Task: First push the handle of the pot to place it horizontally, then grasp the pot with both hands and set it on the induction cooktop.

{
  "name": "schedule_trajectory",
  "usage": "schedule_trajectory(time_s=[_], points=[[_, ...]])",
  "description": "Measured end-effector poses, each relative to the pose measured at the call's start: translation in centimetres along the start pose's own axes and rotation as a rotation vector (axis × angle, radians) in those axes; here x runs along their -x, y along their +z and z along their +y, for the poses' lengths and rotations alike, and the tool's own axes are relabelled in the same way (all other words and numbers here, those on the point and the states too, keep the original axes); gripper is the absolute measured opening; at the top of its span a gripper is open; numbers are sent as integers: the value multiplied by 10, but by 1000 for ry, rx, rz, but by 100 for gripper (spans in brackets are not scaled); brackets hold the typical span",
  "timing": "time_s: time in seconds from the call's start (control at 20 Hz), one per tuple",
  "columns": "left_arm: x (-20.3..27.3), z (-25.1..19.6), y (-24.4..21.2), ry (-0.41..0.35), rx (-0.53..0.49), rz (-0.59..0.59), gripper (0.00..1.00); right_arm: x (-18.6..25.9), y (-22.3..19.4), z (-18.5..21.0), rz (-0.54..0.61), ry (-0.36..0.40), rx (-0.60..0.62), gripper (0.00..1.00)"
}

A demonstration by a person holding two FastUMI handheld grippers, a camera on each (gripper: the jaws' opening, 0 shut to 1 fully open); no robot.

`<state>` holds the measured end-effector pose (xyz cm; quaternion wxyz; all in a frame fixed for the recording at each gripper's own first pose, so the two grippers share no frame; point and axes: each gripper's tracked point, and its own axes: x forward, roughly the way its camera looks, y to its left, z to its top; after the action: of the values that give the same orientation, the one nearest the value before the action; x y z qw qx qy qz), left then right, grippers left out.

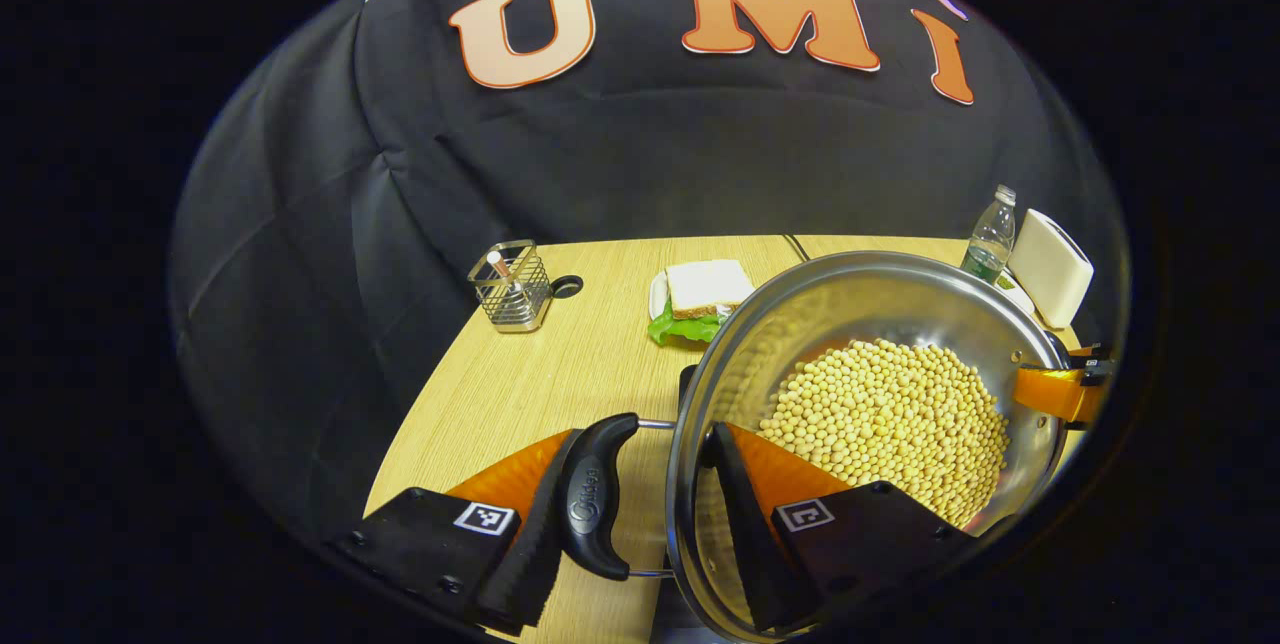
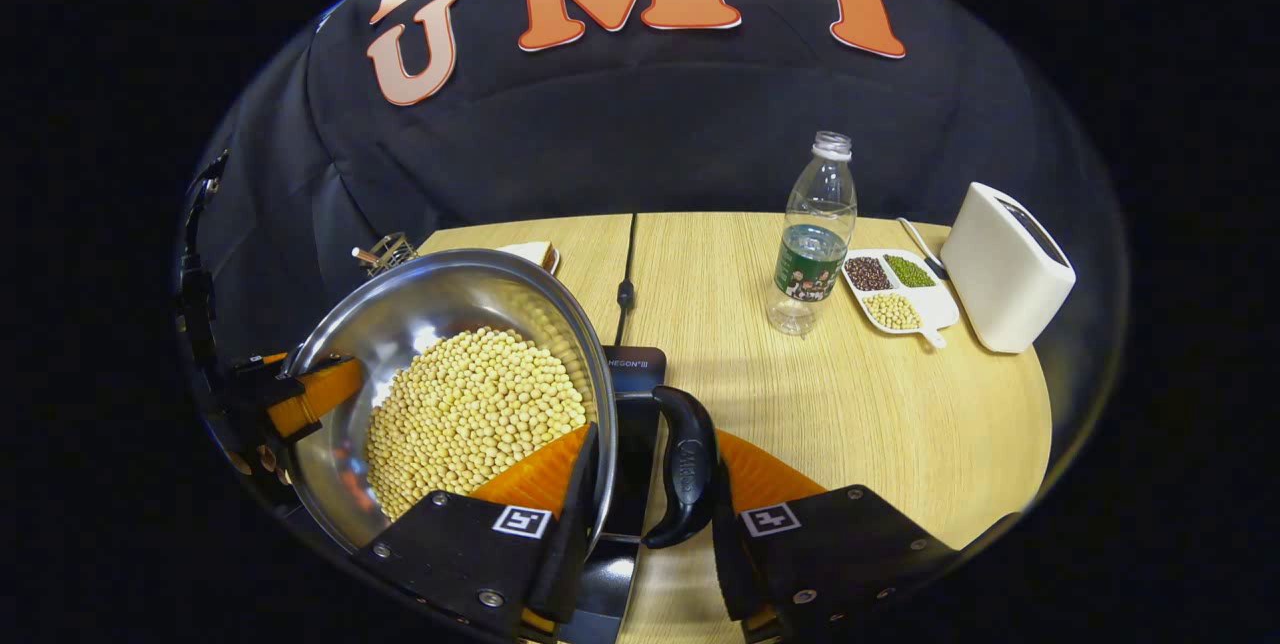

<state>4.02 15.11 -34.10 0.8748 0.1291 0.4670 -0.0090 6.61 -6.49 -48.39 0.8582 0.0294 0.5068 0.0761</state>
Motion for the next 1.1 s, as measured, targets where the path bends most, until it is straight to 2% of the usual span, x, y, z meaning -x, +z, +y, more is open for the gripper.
schedule_trajectory(time_s=[0.05,0.1,0.15,0.55,0.6,0.65,0.7,0.75,0.8,0.85,0.9,1.1], points=[[0,-1,0,-5,-1,4,77,-1,-2,0,6,-4,0,55],[-2,-2,-2,-10,-2,9,80,-2,-2,2,6,-11,1,51],[-3,-4,-4,-17,-2,16,80,-2,-3,1,9,-18,4,55],[-8,-7,-5,-46,-12,53,80,-6,-10,5,47,-44,-15,55],[-9,-6,-4,-48,-10,58,77,-7,-12,6,53,-48,-17,51],[-10,-7,-4,-52,-6,65,80,-7,-12,6,54,-49,-15,55],[-9,-7,-4,-58,3,67,77,-6,-9,6,46,-58,-21,55],[-9,-7,-5,-62,9,73,80,-6,-10,5,45,-66,-25,55],[-11,-9,-8,-69,4,79,77,-5,-7,5,41,-73,-31,55],[-12,-8,-8,-73,1,70,80,-4,-9,6,48,-70,-40,55],[-13,-7,-9,-65,-1,73,77,-4,-10,6,49,-65,-50,55],[-9,-7,-7,-15,-18,63,92,-1,-7,2,26,-51,-29,63]])
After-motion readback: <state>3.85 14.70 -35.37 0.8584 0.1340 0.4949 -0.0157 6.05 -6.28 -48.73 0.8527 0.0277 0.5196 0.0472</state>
